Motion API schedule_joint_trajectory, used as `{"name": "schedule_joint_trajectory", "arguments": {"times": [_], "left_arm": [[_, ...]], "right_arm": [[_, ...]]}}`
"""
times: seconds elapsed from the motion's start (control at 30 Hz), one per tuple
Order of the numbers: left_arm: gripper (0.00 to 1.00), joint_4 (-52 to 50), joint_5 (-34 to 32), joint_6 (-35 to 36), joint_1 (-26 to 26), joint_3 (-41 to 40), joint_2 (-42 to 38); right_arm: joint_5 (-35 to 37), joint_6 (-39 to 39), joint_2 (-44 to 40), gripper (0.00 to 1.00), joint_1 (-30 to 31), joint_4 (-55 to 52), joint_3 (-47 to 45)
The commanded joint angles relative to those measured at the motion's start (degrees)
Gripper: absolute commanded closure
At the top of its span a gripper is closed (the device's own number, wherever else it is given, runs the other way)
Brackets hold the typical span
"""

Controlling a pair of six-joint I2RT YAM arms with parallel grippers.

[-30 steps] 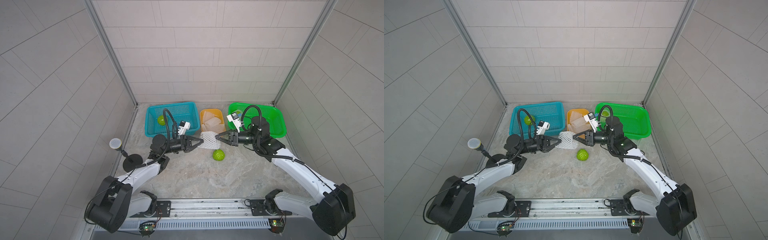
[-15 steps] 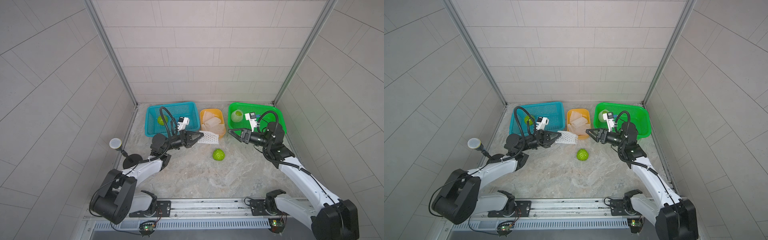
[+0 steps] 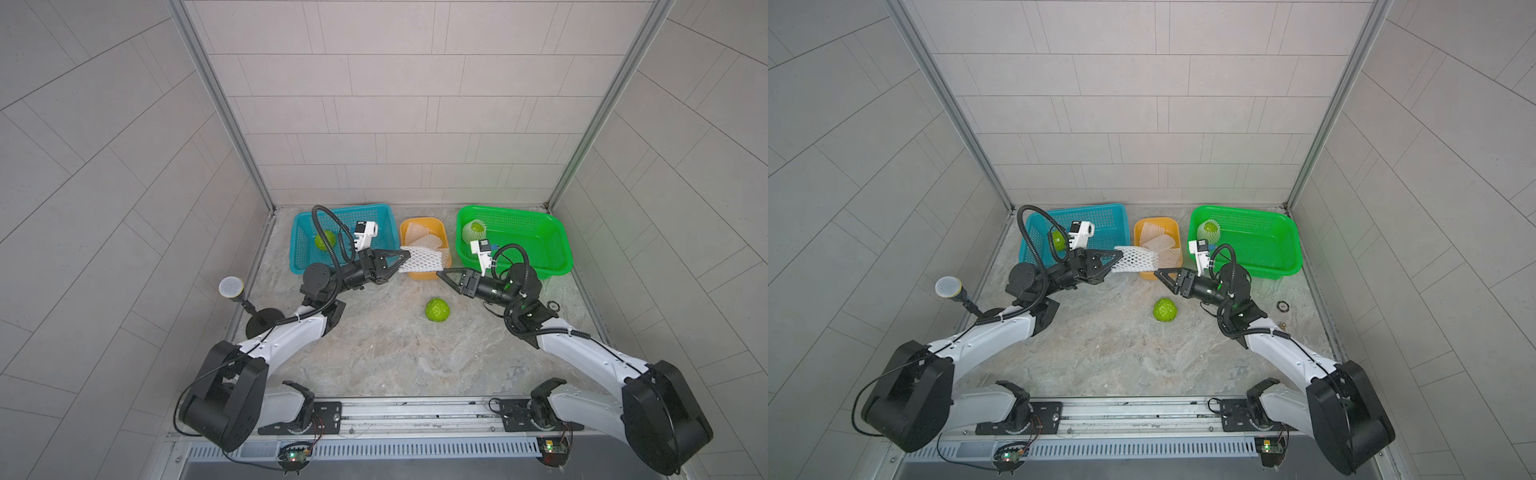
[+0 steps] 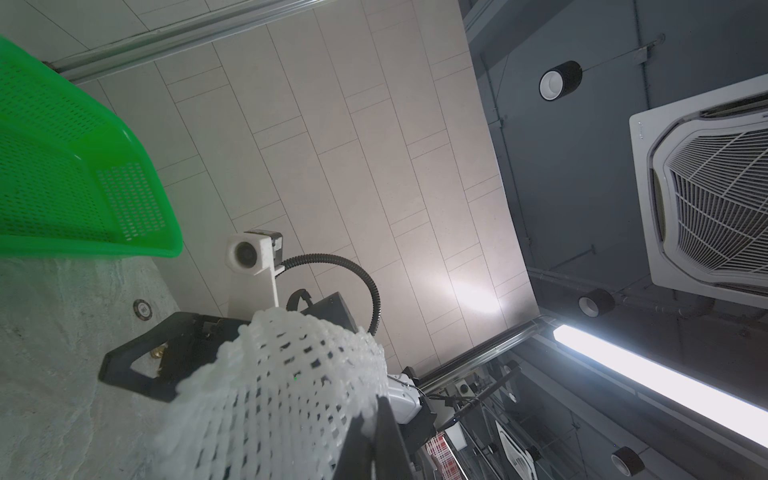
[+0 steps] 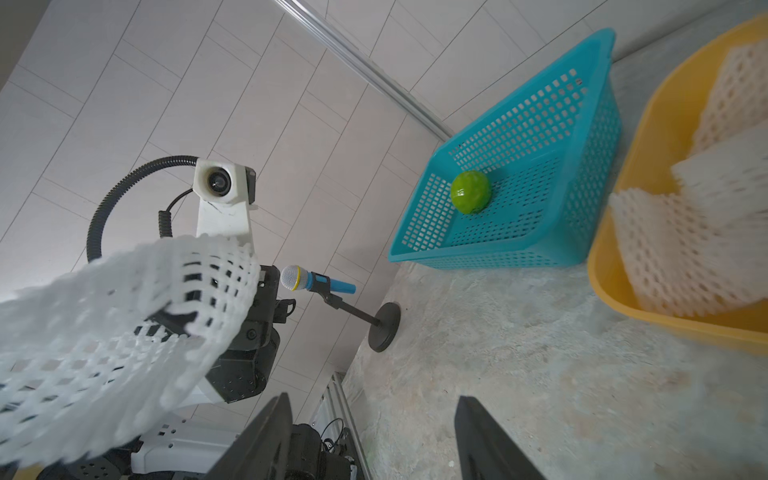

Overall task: Sleeve custard apples in foam nets
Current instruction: Open the foam net.

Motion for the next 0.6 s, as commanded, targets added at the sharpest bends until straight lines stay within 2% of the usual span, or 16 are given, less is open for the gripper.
{"name": "schedule_joint_trajectory", "arguments": {"times": [0.0,0.13,0.33,0.57], "left_arm": [[1.0,3.76,-2.25,1.69,-1.84,2.32,-0.99],[1.0,3.77,-2.72,2.57,-3.09,3.39,-0.27],[0.99,3.82,-2.69,3.02,-3.09,2.32,0.41],[0.97,3.86,-3.12,3.7,-3.1,1.05,-0.4]], "right_arm": [[3.81,6.06,4.51,0.36,2.51,15.21,1.59],[3.59,12.09,9.77,0.39,5.08,26.99,3.89],[1.08,19.73,13.0,0.4,6.09,39.39,6.78],[-1.51,20.03,11.22,0.37,7.03,39.67,8.65]]}}
